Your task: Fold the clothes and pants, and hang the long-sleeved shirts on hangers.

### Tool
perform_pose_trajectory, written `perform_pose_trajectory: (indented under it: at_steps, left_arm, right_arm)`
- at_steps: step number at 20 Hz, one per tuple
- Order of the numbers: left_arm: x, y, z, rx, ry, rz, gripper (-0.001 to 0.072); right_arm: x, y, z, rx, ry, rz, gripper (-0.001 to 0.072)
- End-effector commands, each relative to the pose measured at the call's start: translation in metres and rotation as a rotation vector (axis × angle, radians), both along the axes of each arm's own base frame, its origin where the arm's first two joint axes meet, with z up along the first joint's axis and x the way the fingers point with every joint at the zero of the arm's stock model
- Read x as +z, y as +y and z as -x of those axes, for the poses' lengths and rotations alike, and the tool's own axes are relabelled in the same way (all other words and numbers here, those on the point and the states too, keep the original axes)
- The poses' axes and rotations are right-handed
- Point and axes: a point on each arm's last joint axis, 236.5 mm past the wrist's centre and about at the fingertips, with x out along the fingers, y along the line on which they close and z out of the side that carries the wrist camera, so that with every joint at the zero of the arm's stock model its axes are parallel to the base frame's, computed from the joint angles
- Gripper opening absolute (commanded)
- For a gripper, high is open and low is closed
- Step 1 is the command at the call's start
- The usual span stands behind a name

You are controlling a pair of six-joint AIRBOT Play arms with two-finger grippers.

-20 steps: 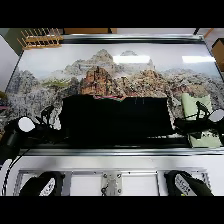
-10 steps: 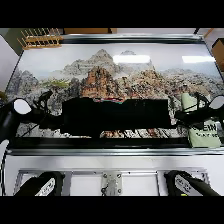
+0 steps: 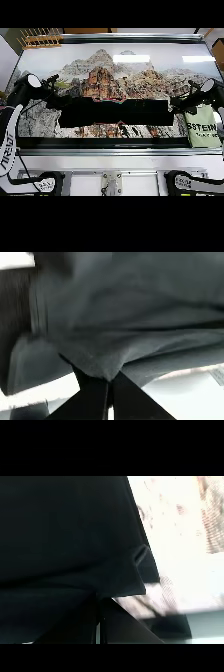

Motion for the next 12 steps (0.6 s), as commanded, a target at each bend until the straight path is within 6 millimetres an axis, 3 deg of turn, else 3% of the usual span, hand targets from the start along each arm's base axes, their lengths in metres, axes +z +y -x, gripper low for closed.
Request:
perform_pose_trajectory:
  at_steps: [1,3,4,5,6,7,10,12]
  left_arm:
    - [-0.013,0.000,-0.030,-0.011,0.017,0.002,0.0006]
    - [-0.021,-0.002,-0.041,-0.013,0.025,0.006,0.0006]
    - [-0.024,-0.002,-0.045,-0.012,0.029,0.006,0.0007]
    - [-0.025,-0.002,-0.050,-0.008,0.024,0.006,0.0085]
    - [-0.024,-0.002,-0.057,-0.003,0.006,0.007,0.0449]
    - [-0.019,-0.001,-0.067,0.008,-0.024,0.006,0.0590]
    - [0.013,0.001,-0.094,0.044,-0.118,0.007,0.0592]
    - [0.035,0.001,-0.097,0.029,-0.140,0.009,0.0591]
  right_arm:
    - [-0.011,0.002,-0.031,-0.023,-0.059,-0.015,0.0010]
    - [-0.015,0.007,-0.045,-0.041,-0.097,-0.033,0.0023]
    - [-0.015,0.012,-0.055,-0.060,-0.131,-0.055,0.0092]
    - [-0.012,0.017,-0.066,-0.081,-0.175,-0.080,0.0310]
    - [-0.005,0.022,-0.081,-0.091,-0.240,-0.109,0.0522]
    - [0.004,0.027,-0.098,-0.099,-0.316,-0.145,0.0595]
    - [0.040,0.032,-0.127,-0.136,-0.484,-0.231,0.0593]
    - [0.053,0.018,-0.121,-0.089,-0.519,-0.217,0.0593]
